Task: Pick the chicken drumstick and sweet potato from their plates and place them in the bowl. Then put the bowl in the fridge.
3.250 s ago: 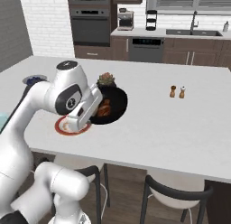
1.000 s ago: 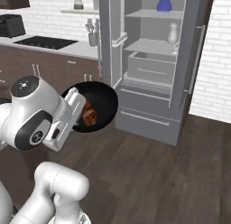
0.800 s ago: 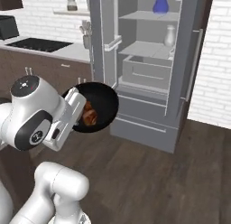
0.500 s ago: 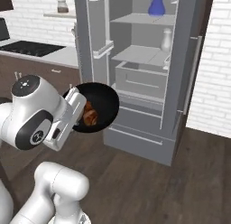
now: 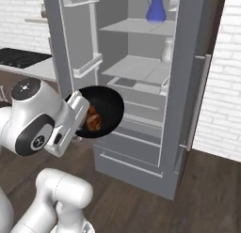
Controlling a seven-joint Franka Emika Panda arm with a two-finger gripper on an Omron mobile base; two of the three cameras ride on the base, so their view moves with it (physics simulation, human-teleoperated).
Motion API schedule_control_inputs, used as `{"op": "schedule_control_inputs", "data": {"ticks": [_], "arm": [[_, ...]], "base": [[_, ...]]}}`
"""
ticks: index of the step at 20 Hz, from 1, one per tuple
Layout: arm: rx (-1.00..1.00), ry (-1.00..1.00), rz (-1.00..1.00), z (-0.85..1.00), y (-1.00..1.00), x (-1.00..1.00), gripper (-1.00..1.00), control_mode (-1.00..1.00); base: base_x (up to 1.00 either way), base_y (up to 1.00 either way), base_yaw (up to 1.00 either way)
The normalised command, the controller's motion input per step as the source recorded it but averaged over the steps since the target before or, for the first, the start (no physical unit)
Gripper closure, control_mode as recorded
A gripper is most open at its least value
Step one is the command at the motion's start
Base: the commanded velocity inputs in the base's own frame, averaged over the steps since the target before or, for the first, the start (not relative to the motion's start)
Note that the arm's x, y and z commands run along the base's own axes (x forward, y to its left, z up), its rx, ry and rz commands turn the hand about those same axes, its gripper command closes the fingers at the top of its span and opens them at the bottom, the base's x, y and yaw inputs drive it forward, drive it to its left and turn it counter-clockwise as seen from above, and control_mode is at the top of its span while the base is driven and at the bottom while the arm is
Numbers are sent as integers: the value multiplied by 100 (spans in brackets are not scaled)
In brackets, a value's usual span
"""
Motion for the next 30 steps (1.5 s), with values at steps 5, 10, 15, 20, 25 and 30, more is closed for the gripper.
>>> {"op": "schedule_control_inputs", "data": {"ticks": [5, 10, 15, 20, 25, 30], "arm": [[0, 0, 0, 0, 0, 0, 100, 100], [0, 0, 0, 0, 0, 0, 100, 100], [0, 0, 0, 0, 0, 0, 100, 100], [0, 0, 0, 0, 0, 0, 100, 100], [0, 0, 0, 0, 0, 0, 100, 100], [0, 0, 0, 0, 0, 0, 100, 100]], "base": [[100, 36, 0], [96, 30, -5], [47, 3, -26], [24, 6, -34], [22, 0, -12], [83, -3, 1]]}}
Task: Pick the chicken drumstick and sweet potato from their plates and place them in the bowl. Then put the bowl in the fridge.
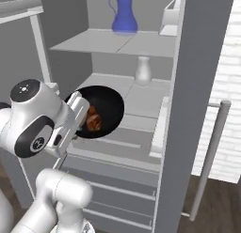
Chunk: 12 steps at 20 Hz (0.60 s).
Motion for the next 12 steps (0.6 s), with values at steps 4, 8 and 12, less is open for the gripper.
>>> {"op": "schedule_control_inputs", "data": {"ticks": [4, 8, 12], "arm": [[0, 0, 0, 0, 0, 0, 100, 100], [0, 0, 0, -3, 0, 20, 100, -100], [0, -3, 5, -13, 2, 53, 100, -100]], "base": [[98, -9, 3], [61, 1, 0], [0, 0, 0]]}}
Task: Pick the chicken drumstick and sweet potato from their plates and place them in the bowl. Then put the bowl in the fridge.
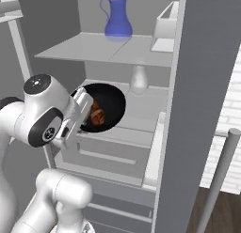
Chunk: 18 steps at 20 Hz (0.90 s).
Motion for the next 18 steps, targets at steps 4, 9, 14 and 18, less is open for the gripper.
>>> {"op": "schedule_control_inputs", "data": {"ticks": [4, 9, 14, 18], "arm": [[-1, -2, 35, -14, 0, 33, 100, -100], [-1, 0, 48, -21, 1, 12, 100, -100], [0, 5, 19, -24, 15, 78, 100, -100], [0, 1, 7, -5, 0, 87, 100, -100]], "base": [[0, 0, 0], [0, 0, 0], [0, 0, 0], [0, 0, 0]]}}
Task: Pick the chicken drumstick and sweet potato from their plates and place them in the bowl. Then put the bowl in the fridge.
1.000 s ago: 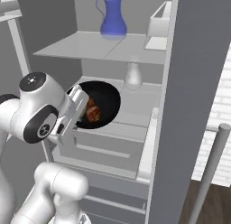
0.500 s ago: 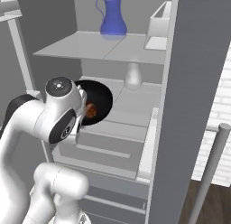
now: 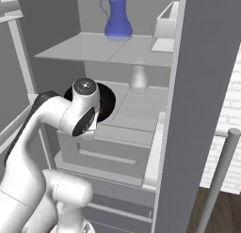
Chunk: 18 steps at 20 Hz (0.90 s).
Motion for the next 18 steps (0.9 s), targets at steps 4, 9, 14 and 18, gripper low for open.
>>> {"op": "schedule_control_inputs", "data": {"ticks": [4, 9, 14, 18], "arm": [[0, 0, 2, -18, 1, 81, 100, -100], [0, 0, 0, -35, 6, 69, 100, -100], [0, 0, 0, -39, 17, 62, 100, -100], [0, 0, 0, -34, 6, 31, 100, -100]], "base": [[0, 0, 0], [0, 0, 0], [0, 0, 0], [0, 0, 0]]}}
